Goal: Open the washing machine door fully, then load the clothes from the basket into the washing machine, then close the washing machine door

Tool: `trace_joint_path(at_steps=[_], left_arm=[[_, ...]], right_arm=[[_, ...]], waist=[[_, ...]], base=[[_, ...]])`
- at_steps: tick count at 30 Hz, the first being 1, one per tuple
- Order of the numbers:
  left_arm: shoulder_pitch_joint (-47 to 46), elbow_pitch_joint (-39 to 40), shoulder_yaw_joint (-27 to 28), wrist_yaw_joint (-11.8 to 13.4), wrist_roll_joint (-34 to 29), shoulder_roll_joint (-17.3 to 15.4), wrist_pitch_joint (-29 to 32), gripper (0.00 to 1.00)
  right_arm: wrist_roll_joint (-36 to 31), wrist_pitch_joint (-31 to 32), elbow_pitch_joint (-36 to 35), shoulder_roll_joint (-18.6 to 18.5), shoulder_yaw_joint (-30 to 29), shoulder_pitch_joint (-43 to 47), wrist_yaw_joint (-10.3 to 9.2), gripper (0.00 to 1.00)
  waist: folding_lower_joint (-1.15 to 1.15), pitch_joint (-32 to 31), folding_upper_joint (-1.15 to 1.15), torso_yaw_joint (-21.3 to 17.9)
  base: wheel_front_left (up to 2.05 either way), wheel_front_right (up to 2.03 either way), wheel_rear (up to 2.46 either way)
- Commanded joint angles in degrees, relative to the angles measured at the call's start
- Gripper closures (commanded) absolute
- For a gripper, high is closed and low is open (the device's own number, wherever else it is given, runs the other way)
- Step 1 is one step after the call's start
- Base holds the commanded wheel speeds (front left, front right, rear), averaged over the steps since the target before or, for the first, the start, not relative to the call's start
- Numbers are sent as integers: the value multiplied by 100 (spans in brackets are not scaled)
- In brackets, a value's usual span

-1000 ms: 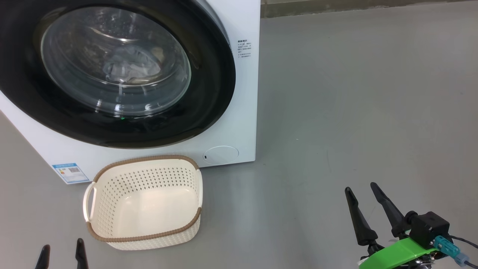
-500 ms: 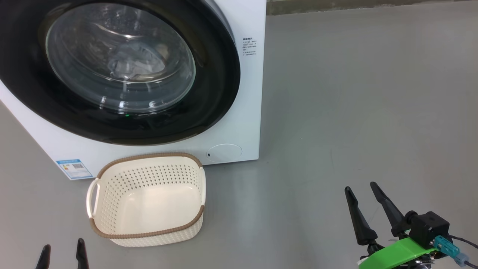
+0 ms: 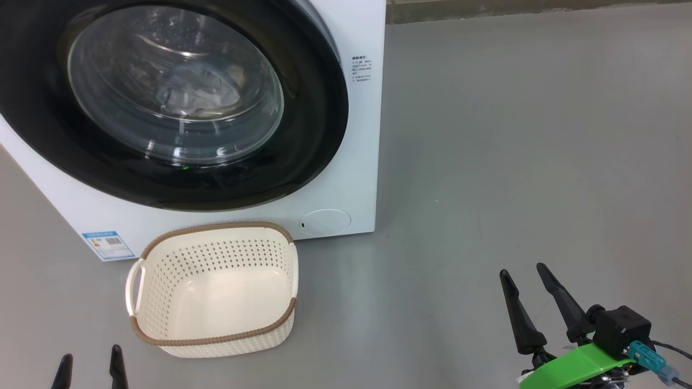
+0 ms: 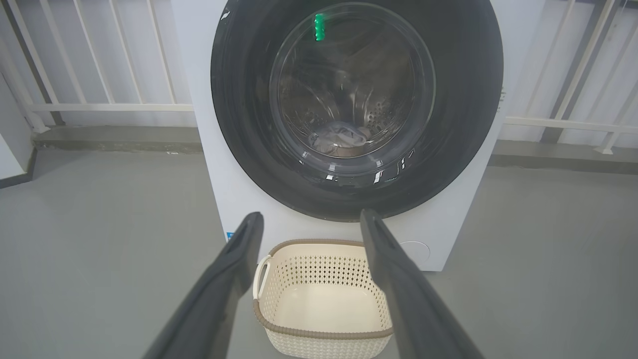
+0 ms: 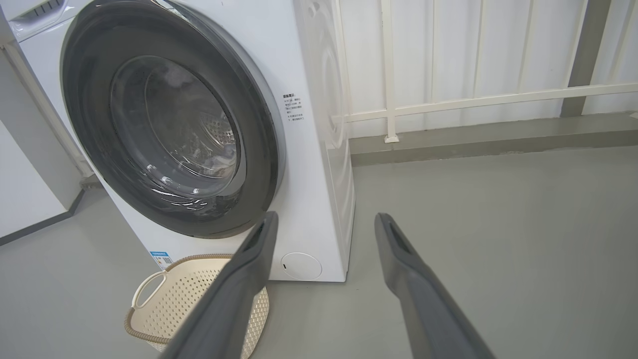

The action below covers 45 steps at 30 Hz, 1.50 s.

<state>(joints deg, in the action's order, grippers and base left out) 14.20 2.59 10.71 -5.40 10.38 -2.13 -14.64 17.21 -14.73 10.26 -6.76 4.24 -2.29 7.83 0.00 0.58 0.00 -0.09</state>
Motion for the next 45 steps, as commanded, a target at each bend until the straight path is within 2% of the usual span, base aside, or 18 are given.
trace_joint_path(at_steps=[1, 10, 11, 17, 21, 26, 45], left_arm=[[-143, 129, 197, -34, 2, -75, -36, 0], [-150, 60, 114, -78, 35, -75, -36, 0], [-1, -63, -64, -51, 18, -1, 1, 100], [-57, -363, -99, -46, 166, 115, 63, 100], [-118, -402, -108, -51, 431, 109, 134, 100], [-191, -450, -129, -58, 760, 101, 210, 100], [-497, -648, -184, -83, 2000, 72, 521, 100]], right_arm=[[-47, -27, -130, -1, 97, -34, -34, 0], [-56, -27, -120, 12, 86, -23, -34, 0], [0, 0, 7, 18, -31, 1, 0, 100], [157, 34, 264, 41, -14, 58, 2, 100], [406, 98, 261, 45, -43, 50, 0, 100], [713, 176, 271, 52, -76, 31, -1, 100], [1870, 479, 292, 87, -215, -43, -7, 100]], waist=[[0, -2, 0, 5], [0, -42, 0, 30], [0, -42, 0, 30], [1, -43, 0, 30], [13, -55, 0, 29], [1, -46, 0, 28], [0, -43, 0, 25]], base=[[0, 0, 0], [0, 0, 0], [0, 0, 0], [0, 0, 0], [0, 0, 0], [0, 0, 0], [0, 0, 0]])
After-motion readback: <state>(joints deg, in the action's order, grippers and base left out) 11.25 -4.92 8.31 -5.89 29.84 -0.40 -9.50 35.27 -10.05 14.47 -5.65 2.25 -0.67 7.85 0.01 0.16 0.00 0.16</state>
